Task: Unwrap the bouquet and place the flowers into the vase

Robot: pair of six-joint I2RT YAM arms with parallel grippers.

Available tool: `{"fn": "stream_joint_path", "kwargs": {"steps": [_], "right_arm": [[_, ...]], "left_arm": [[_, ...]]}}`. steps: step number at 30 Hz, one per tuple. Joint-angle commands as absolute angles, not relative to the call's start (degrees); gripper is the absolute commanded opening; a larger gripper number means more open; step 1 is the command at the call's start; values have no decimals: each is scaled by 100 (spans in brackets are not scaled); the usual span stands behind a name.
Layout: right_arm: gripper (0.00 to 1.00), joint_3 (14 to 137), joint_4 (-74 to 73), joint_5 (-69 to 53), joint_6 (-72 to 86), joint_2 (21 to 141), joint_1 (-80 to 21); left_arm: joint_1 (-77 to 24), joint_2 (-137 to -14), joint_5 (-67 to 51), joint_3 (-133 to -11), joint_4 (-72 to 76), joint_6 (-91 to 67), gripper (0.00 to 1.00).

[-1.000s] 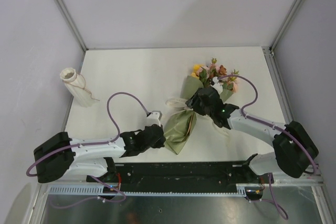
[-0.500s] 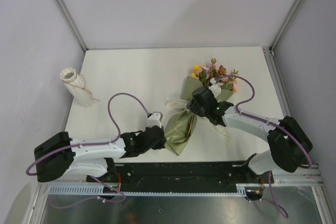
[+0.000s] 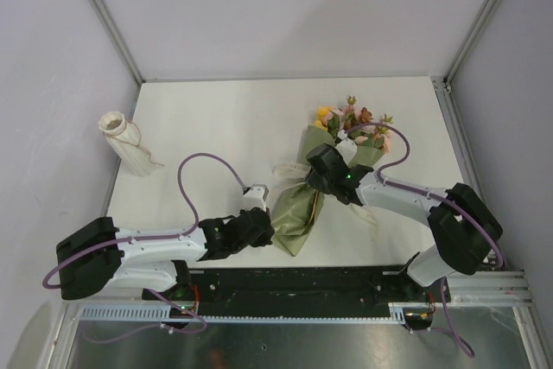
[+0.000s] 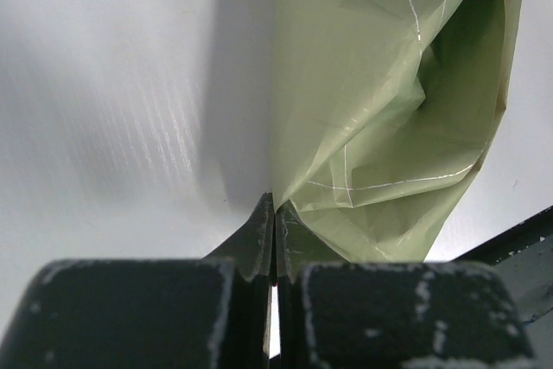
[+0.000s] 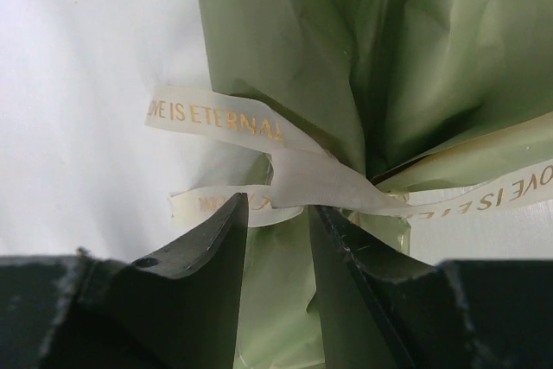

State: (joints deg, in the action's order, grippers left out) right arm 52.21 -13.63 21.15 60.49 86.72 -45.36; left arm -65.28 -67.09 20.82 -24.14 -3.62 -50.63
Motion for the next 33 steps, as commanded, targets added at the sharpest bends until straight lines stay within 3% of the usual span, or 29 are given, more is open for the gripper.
{"fn": "stream_joint_path", "kwargs": {"steps": [1,9,13,15,33], "right_arm": [[39,5500,-1590,2421,6264,8881,-4641],[31,5684,-1825,2644,6360,9071,-4651],[9,5714,-1861,2758,6333,9027,-4643],[2,5724,-1779,2766,6193,8886,-4641],[0,5410,-1391,2346,5038,6267,-4126]], "left_arm": [[-6586,-6681,2349,-2422,-121,-5205,0],[-6592,-6673,2382,-2405,-119,-5225,0],[-6598,-6636,2410,-2362,-122,-5254,0],[-6596,-6623,2428,-2342,-123,-5273,0],[-6601,-6856,2652,-2398,-404,-5458,0]]}}
